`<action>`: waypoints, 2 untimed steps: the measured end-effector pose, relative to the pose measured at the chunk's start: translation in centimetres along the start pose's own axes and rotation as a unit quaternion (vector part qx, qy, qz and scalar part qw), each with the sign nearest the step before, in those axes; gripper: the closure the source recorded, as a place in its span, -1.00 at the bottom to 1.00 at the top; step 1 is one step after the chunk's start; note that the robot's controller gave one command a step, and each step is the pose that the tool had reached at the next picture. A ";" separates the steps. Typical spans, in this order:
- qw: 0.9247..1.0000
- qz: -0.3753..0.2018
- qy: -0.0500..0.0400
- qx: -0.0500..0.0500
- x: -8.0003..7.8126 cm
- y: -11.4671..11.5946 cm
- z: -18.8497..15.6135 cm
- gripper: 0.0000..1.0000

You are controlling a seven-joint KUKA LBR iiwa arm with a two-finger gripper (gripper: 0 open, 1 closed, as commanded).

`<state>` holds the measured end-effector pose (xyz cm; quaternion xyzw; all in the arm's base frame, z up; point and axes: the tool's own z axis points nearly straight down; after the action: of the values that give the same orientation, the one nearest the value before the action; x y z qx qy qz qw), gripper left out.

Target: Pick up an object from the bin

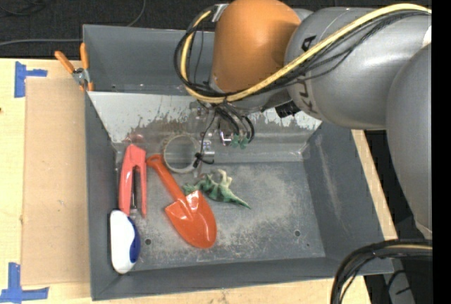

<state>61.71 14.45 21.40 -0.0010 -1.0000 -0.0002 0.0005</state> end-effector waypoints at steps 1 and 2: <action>1.000 -0.002 0.000 0.000 2.7 -7.5 12.6 -1.00; 1.000 -0.002 -0.003 -0.001 2.9 -8.8 8.0 -1.00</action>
Offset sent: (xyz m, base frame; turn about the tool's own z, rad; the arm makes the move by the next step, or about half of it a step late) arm -0.0285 -0.0898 -0.0719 -0.0061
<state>58.80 5.65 13.36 0.0012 -1.0000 -0.0015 -0.0022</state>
